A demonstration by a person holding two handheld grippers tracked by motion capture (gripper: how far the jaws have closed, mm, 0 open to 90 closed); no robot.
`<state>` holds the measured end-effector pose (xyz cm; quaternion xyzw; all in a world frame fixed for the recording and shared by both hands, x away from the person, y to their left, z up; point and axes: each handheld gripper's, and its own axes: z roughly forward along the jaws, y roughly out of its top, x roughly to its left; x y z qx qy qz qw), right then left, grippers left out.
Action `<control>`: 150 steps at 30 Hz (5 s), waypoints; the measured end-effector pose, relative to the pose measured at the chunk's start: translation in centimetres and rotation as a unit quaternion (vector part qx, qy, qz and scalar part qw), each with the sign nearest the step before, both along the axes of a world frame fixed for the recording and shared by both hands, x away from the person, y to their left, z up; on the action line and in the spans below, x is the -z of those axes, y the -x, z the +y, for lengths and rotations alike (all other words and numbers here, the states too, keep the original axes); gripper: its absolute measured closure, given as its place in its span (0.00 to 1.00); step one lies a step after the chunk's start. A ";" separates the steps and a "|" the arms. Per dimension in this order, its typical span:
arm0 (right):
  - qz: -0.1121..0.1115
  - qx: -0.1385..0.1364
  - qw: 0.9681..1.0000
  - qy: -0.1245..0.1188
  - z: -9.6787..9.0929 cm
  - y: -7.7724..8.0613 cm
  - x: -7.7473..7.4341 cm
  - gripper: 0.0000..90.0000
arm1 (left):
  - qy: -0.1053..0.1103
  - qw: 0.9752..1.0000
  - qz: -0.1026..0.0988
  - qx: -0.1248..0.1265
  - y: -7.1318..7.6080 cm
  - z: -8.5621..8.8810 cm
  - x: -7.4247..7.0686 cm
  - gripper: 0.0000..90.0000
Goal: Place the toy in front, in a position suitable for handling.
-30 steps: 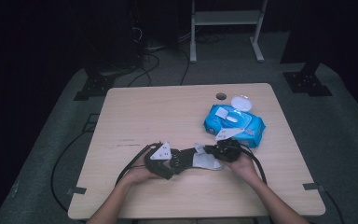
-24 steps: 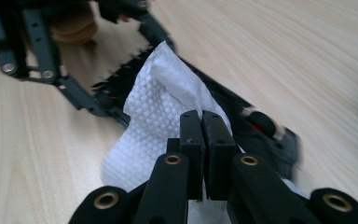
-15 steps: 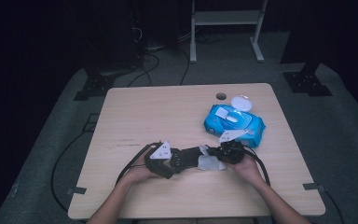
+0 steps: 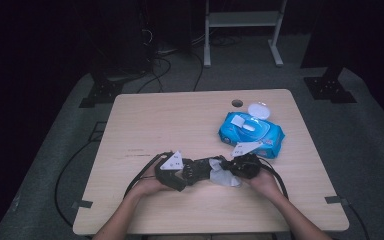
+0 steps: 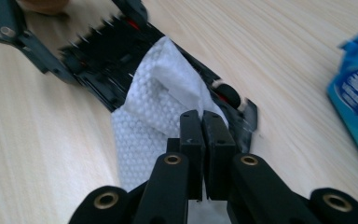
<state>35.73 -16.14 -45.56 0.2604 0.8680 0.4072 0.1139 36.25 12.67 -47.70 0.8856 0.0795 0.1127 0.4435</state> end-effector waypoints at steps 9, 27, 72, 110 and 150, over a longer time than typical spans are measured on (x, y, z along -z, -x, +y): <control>0.010 -0.004 1.000 -0.012 -0.3 0.5 0.3 0.97 | 0.067 0.993 0.096 -0.032 -1.1 1.1 -0.6 0.22; 0.043 -0.009 0.997 -0.062 0.0 -0.8 -0.5 0.97 | 0.072 0.981 0.164 -0.078 -2.2 1.2 0.1 0.27; 0.014 -0.002 0.999 -0.040 1.2 -0.8 -0.3 0.96 | 0.077 0.978 0.159 -0.110 -2.1 0.3 0.0 0.30; -0.027 -0.060 0.998 -0.026 1.2 -1.3 0.2 0.89 | 0.083 0.966 0.225 -0.098 -3.6 0.3 0.4 0.14; -0.017 -0.044 0.997 -0.055 -1.6 -0.6 -1.1 0.84 | 0.044 0.989 0.120 -0.071 -1.0 -1.5 -0.6 0.26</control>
